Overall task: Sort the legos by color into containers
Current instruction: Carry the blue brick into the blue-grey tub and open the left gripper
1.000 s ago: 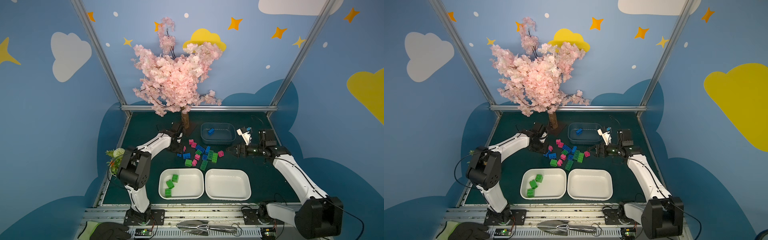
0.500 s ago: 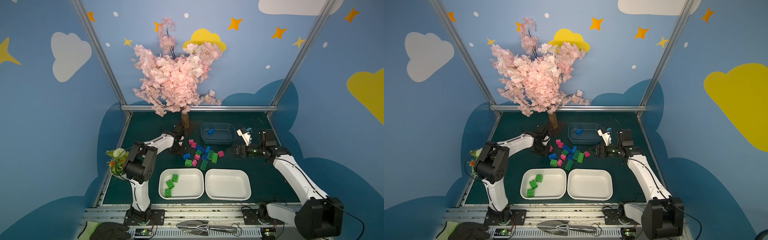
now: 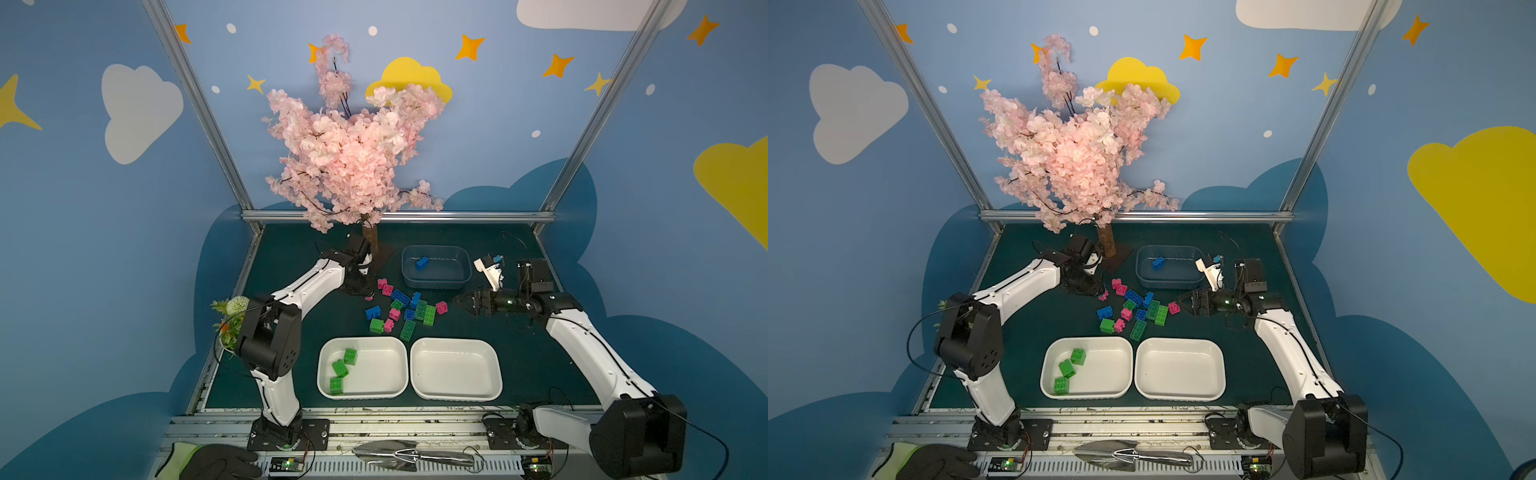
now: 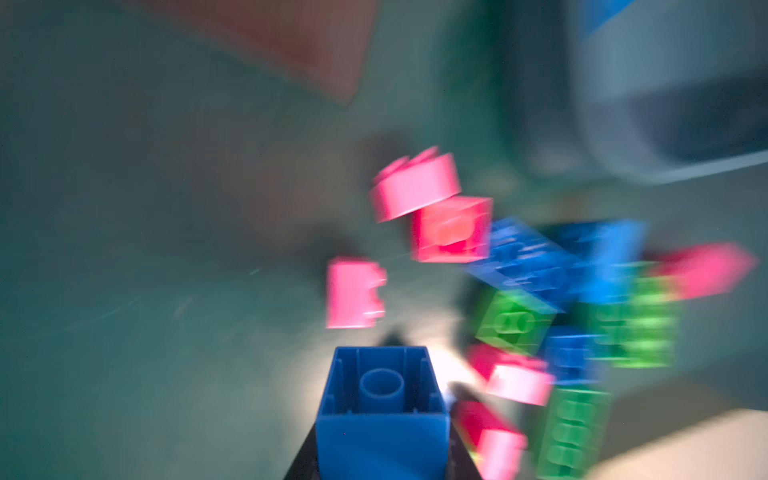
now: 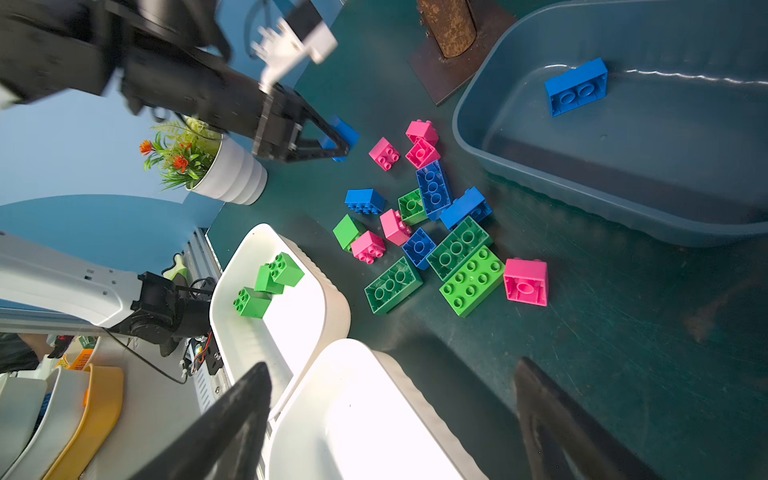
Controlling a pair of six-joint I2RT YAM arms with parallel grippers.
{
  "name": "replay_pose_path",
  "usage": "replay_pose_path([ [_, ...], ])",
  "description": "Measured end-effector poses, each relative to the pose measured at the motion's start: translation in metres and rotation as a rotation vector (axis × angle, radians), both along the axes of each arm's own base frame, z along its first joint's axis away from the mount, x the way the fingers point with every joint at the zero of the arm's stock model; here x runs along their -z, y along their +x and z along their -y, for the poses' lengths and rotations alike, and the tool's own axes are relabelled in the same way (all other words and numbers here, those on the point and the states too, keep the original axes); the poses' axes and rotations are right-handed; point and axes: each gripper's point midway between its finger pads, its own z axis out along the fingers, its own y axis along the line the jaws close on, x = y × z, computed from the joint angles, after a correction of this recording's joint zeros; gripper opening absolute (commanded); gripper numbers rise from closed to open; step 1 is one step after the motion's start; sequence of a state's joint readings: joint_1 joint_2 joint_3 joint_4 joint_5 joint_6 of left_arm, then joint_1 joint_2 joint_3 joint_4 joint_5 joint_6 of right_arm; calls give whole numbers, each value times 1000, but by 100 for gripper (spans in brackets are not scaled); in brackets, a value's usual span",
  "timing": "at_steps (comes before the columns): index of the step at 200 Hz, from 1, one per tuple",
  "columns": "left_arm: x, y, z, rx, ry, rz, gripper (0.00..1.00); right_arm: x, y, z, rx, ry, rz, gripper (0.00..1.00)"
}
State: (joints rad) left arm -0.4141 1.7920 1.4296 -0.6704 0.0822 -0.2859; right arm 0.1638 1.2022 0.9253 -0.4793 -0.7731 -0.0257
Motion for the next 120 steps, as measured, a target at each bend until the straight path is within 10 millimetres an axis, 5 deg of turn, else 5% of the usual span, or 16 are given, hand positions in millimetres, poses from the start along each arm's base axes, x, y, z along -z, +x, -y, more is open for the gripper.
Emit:
replay_pose_path([
  [24, -35, 8, 36, 11, -121, 71, 26, 1, 4, 1, 8, 1, 4, 90],
  [51, -51, 28, 78, 46, -194, 117, 26, 1, 8, 1, 16, 4, 8, 90],
  [86, -41, 61, 123, 86, -207, 170, 26, 1, 11, 3, 28, 2, 10, 90],
  [120, -16, 94, 141, 98, -141, 218, 26, 2, 13, 5, 37, -2, 13, 90],
])
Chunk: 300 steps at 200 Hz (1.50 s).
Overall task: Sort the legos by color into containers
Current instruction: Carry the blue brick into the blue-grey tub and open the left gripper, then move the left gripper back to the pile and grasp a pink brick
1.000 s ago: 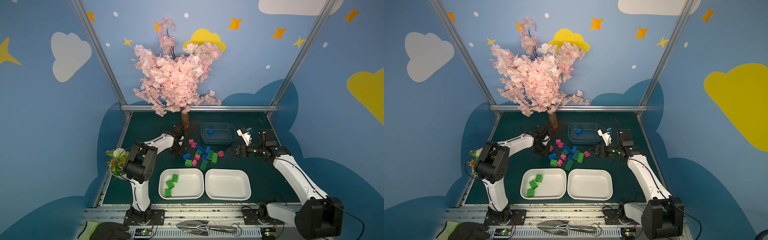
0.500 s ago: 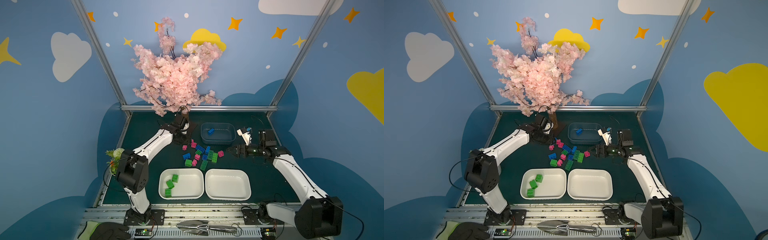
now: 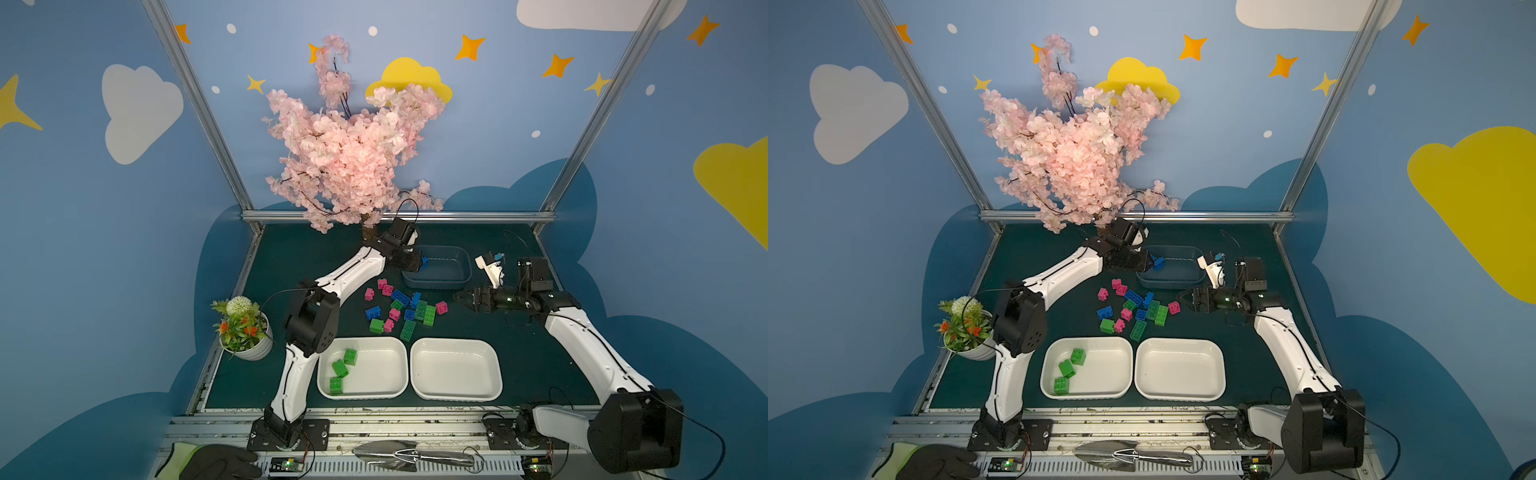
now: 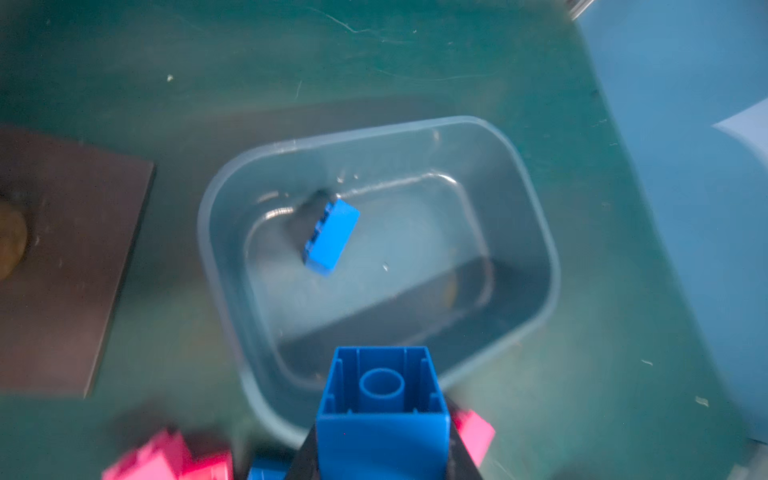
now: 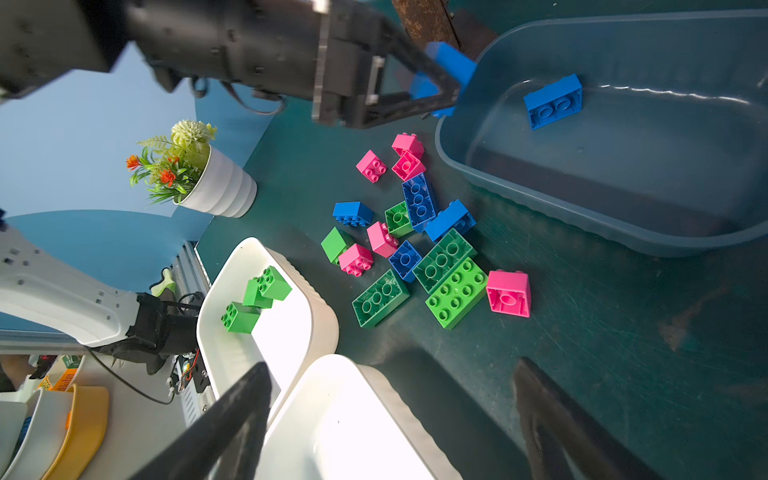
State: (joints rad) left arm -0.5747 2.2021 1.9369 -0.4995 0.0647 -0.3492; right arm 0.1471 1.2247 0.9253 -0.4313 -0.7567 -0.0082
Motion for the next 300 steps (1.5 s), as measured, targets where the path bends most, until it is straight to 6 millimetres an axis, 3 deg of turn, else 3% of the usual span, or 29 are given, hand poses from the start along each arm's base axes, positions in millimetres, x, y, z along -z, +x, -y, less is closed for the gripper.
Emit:
replay_pose_path([
  [21, 17, 18, 0, -14, 65, 32, 31, 0, 1, 2, 5, -4, 3, 90],
  [47, 29, 31, -4, -17, 136, 54, 53, 1, 2, 4, 9, -11, 8, 90],
  [83, 10, 32, -6, -7, 156, 69, 61, 1, 2, 6, 11, -14, 5, 90],
  [115, -13, 7, -24, -2, 194, 32, 63, 1, 2, 5, 10, -12, 3, 90],
  [162, -34, -61, -80, -46, 276, -28, 63, 0, 0, 4, 0, -2, -4, 90],
  [187, -23, -88, -103, -59, 313, -80, 64, 0, -1, 3, -6, 3, -6, 90],
  [226, 17, -126, -134, -39, 358, -197, 64, 0, -5, -1, -17, 6, -9, 90],
  [259, 42, -134, -153, -41, 368, -253, 64, 3, -9, -5, -30, 8, -19, 89],
  [300, 44, -111, -166, -93, 314, -222, 64, 4, -12, -9, -39, 10, -30, 89],
])
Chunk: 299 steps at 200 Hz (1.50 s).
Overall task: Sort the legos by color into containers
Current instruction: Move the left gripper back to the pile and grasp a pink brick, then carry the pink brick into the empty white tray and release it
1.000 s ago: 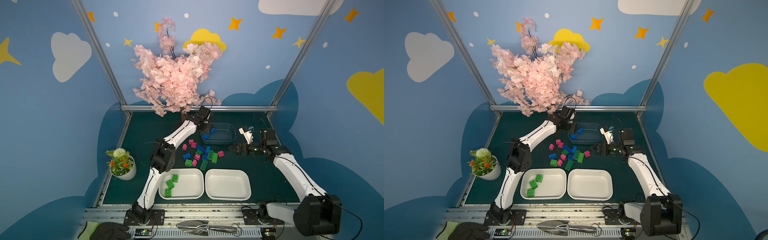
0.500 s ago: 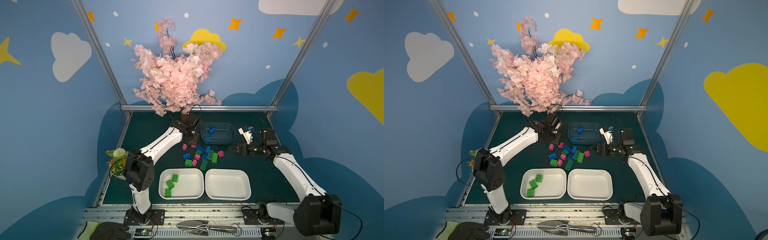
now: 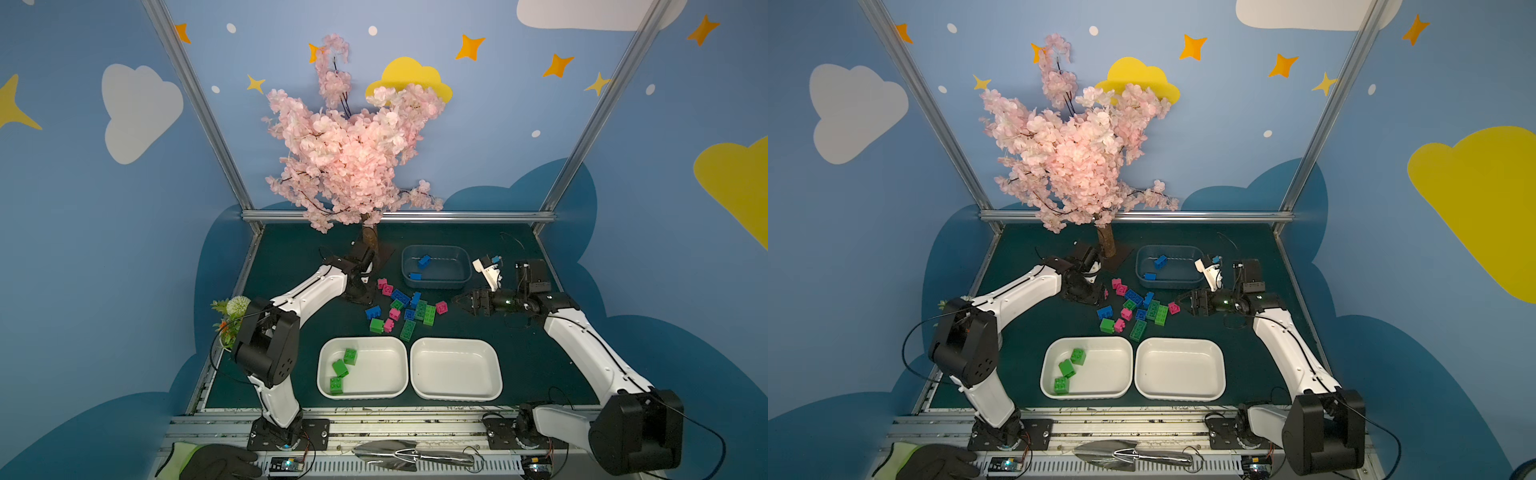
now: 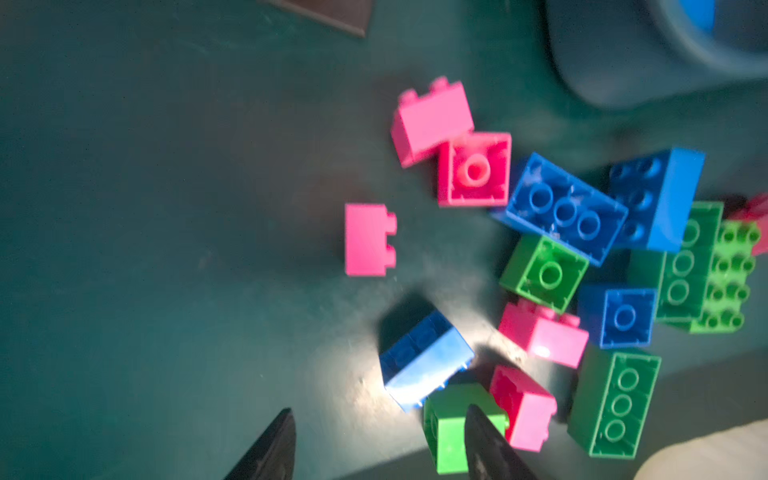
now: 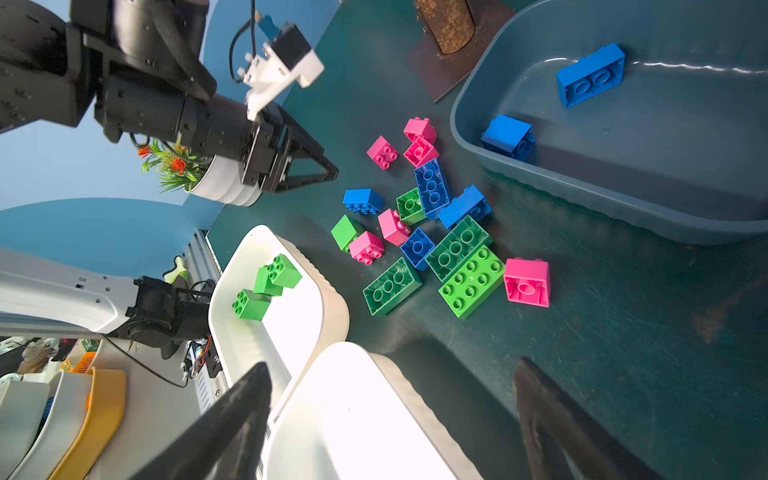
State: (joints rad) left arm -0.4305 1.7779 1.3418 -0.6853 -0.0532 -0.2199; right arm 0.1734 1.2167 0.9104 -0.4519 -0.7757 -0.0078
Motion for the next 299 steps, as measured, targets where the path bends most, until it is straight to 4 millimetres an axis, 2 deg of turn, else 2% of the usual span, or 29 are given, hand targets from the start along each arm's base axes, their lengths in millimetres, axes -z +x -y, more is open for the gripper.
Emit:
replay_pose_path([
  [20, 8, 13, 4, -1, -17, 11, 62, 0, -1, -1, -3, 0, -2, 89],
  [40, 26, 23, 9, 3, -24, -4, 60, 0, -1, -2, -5, 0, -3, 89],
  [63, 47, 33, 12, 0, -11, -27, 52, 1, -2, -3, -8, 0, -4, 89],
  [83, 58, 39, 13, -5, -6, -33, 46, 1, -1, -3, -7, -3, -4, 89],
  [95, 61, 43, 14, -7, -4, -32, 42, 1, -1, -3, -5, -4, -4, 89],
  [121, 67, 49, 16, -14, -7, -26, 24, 1, -1, -2, -4, -6, -4, 89],
  [174, 61, 49, 17, -13, -14, -27, 24, 2, -1, -2, -4, -6, -4, 90],
  [194, 43, 39, 20, -8, -39, -37, 25, 1, -1, -3, -6, -5, -5, 90],
  [211, 13, 29, 26, 2, -75, -15, 26, 1, -1, -2, -7, -2, -4, 90],
  [235, -42, 3, 57, 60, -170, 42, 27, 0, -2, -2, -11, 7, -7, 90],
  [254, -71, -28, 87, 127, -252, 57, 27, 0, -4, -2, -16, 12, -18, 90],
  [273, -77, -63, 113, 187, -305, 20, 27, 1, -7, -1, -16, 17, -38, 90],
  [299, -58, -103, 137, 240, -333, -77, 27, 0, -12, 4, -7, 20, -55, 90],
])
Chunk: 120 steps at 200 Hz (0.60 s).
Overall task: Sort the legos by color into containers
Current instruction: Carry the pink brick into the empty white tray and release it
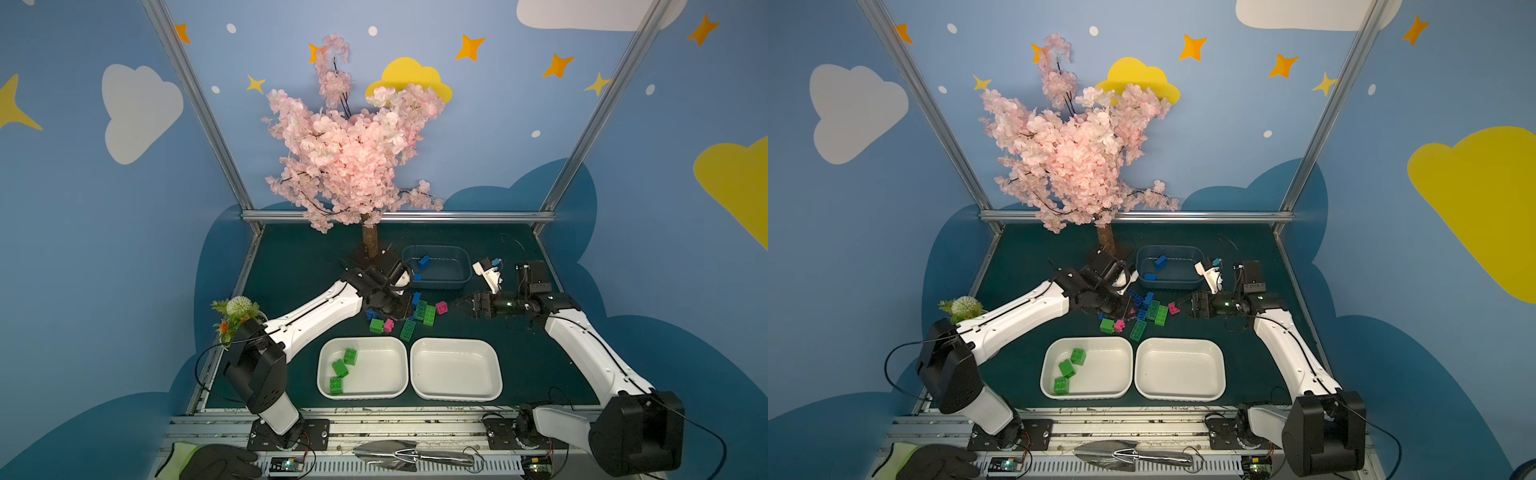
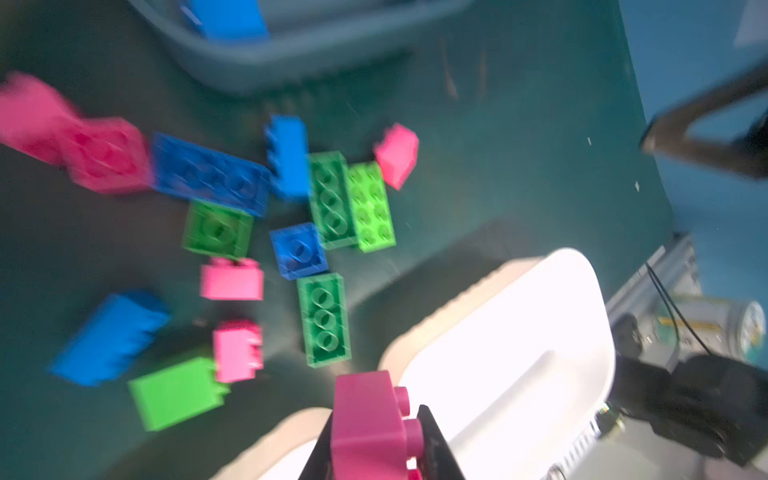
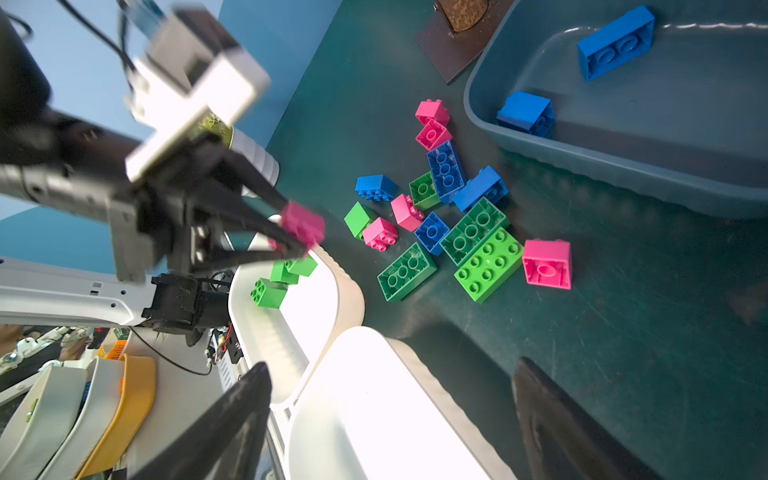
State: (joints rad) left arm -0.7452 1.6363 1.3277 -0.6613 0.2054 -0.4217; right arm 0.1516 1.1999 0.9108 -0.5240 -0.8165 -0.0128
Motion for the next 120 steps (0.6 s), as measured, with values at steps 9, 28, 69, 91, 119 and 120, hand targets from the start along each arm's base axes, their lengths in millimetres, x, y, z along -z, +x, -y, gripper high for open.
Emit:
replay_pose_path([
  [9, 9, -13, 6, 19, -5, -34, 27, -2, -2, 2, 4, 1, 0, 90],
  [28, 22, -32, 21, 61, -12, -80, 28, -8, -6, 6, 14, 3, 12, 90],
  [69, 54, -57, 55, 153, -8, -136, 31, -14, -9, 14, 39, 0, 38, 90],
  [91, 67, -71, 62, 191, 16, -154, 44, -13, -10, 17, 51, -6, 35, 90],
  [119, 67, -73, 60, 198, 29, -150, 62, -12, -10, 19, 56, -10, 33, 90],
  [120, 67, -73, 60, 195, 30, -151, 62, -12, -10, 19, 56, -10, 32, 90],
])
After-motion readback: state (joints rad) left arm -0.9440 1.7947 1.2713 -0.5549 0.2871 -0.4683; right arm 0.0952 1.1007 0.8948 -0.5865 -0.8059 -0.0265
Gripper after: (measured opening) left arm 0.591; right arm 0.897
